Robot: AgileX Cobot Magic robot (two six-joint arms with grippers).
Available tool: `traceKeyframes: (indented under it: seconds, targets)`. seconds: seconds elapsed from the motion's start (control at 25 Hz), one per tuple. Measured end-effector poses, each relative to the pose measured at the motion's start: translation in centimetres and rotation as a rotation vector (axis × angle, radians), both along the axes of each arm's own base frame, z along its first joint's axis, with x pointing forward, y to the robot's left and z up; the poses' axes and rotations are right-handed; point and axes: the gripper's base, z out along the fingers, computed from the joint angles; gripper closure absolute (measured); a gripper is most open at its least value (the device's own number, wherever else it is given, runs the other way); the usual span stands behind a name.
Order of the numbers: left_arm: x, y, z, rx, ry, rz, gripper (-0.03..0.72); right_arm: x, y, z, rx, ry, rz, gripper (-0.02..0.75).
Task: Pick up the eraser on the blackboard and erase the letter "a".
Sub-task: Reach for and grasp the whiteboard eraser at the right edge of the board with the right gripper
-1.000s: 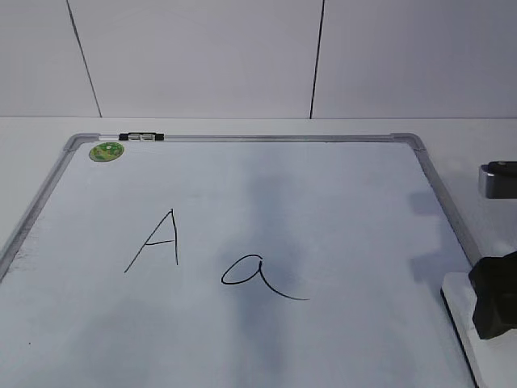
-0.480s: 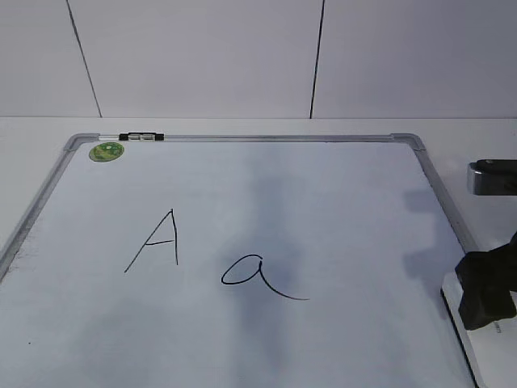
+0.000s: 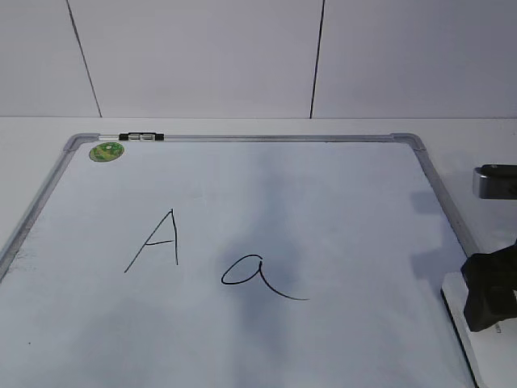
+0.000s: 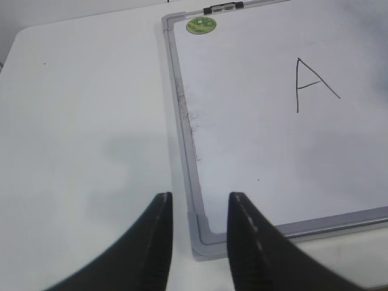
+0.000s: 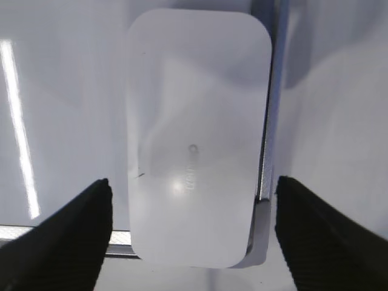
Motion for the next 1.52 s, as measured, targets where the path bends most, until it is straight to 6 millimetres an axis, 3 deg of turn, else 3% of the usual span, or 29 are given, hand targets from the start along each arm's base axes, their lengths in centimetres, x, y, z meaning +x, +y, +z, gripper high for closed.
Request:
traceKeyframes:
  seconds: [1.52]
  targets:
    - [0.0,0.0,0.0,0.000,0.000,0.000,0.454,1.1,0.2,-2.2,0.007,0.053,0.015,0.084]
